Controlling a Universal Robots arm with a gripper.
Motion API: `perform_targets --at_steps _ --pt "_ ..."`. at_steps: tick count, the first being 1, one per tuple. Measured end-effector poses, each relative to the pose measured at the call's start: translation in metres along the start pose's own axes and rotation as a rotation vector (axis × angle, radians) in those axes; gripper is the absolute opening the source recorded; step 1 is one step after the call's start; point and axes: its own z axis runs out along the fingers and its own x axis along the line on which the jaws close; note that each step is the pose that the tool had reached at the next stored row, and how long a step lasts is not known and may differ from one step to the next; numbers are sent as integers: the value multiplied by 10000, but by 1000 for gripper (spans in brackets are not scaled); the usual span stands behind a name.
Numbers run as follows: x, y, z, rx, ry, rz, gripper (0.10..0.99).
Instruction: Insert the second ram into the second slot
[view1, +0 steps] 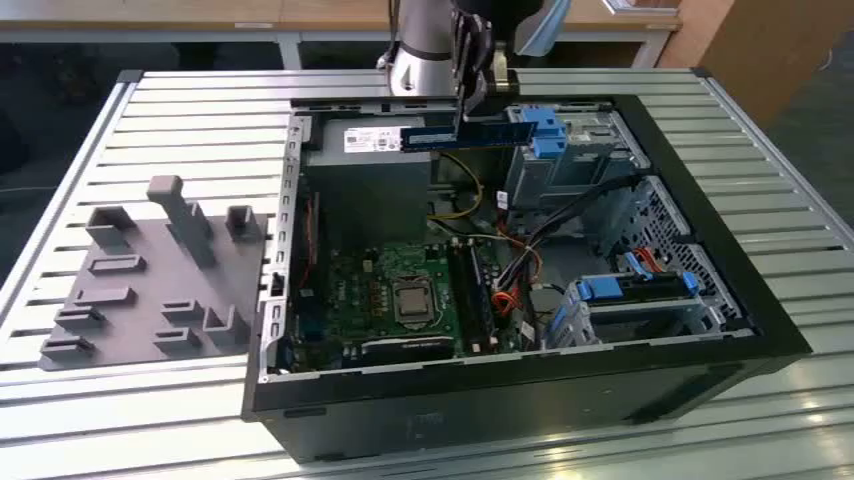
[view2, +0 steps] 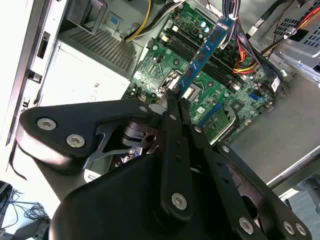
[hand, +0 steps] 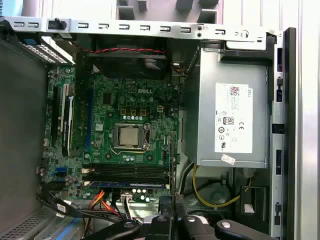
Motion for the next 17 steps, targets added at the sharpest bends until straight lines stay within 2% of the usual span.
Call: perform_targets --at_steps 9,17 --pt "12 0 -1 0 1 0 133" --pt "100 3 -2 0 0 0 133"
